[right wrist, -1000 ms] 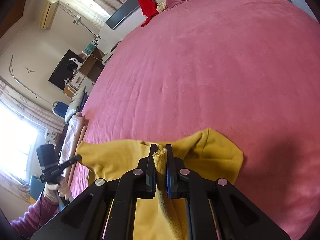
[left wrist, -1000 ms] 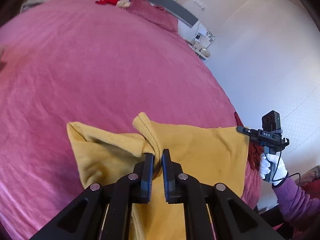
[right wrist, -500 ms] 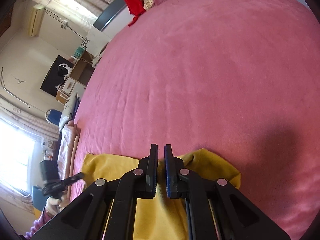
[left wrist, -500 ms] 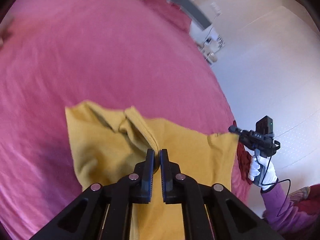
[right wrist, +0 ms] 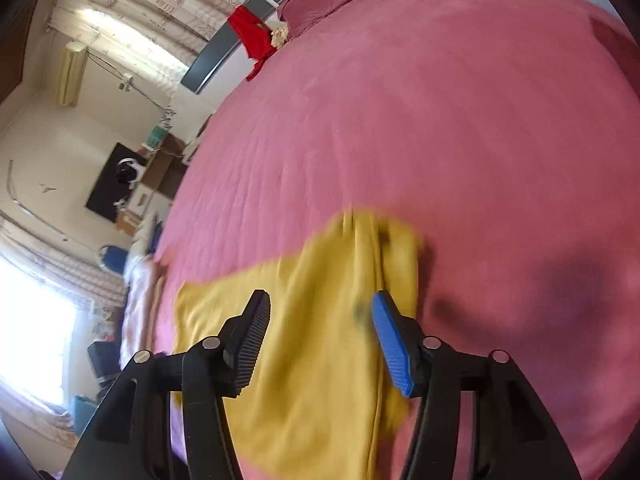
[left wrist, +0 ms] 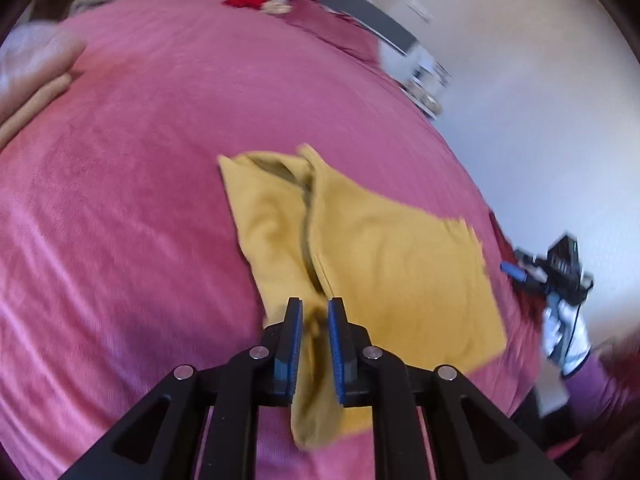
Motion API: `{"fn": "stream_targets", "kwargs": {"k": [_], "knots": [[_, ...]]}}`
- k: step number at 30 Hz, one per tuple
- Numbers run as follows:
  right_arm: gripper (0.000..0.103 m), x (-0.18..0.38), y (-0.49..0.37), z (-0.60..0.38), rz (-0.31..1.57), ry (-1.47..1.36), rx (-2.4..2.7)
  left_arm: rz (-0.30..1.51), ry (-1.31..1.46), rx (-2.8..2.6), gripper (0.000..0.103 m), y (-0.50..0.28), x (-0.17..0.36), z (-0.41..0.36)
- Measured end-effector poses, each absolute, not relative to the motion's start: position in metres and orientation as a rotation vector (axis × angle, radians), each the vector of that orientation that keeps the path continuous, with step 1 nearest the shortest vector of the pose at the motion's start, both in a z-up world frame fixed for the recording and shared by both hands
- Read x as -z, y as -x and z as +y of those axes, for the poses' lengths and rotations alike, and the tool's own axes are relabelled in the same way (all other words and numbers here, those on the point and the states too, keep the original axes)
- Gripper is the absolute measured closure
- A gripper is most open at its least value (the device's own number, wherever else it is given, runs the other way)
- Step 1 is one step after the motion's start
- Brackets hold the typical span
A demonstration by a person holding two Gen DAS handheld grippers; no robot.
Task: Fold clothes
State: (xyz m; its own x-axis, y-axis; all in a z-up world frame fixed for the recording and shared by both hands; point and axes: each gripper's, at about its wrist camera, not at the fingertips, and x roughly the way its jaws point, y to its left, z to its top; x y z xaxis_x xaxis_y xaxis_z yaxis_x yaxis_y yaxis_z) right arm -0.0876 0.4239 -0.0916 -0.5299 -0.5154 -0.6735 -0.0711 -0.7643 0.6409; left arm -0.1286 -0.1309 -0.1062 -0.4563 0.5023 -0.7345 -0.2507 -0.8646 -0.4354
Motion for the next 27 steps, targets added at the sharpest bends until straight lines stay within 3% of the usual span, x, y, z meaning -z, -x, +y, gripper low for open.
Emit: {"fn": "stream_targets", "kwargs": {"k": [4,8,13,20,21,23,27], "knots": [[0.047,0.107,0.043,0.420,-0.981,-1.370,2.331,-0.102,1.254,-2.322,0.091,0.089,0.109,-0.107],[0.047,0.122,-0.001,0.417,-1.049,-1.392,2.297,0.007,1.287,-2.388,0.091,0.089,0.126,-0.097],[0.047,0.140,-0.042,0.412,-1.127,-1.412,2.251,-0.101,1.352,-2.327,0.091,0.102,0.139,-0.107],[0.047,0.144,-0.027,0.393,-0.986,-1.457,2.276,-0.289,1.429,-2.198,0.099,0.101,0.141,-0.137],[0.055,0.144,-0.027,0.388,-0.925,-1.466,2.286,-0.283,1.427,-2.190,0.099,0.095,0.139,-0.141],[0.089,0.146,-0.022,0.378,-0.830,-1.532,2.249,-0.235,1.429,-2.143,0.100,0.086,0.133,-0.139],[0.089,0.128,-0.015,0.383,-0.779,-1.533,2.221,-0.172,1.393,-2.079,0.100,0.066,0.114,-0.142]]}}
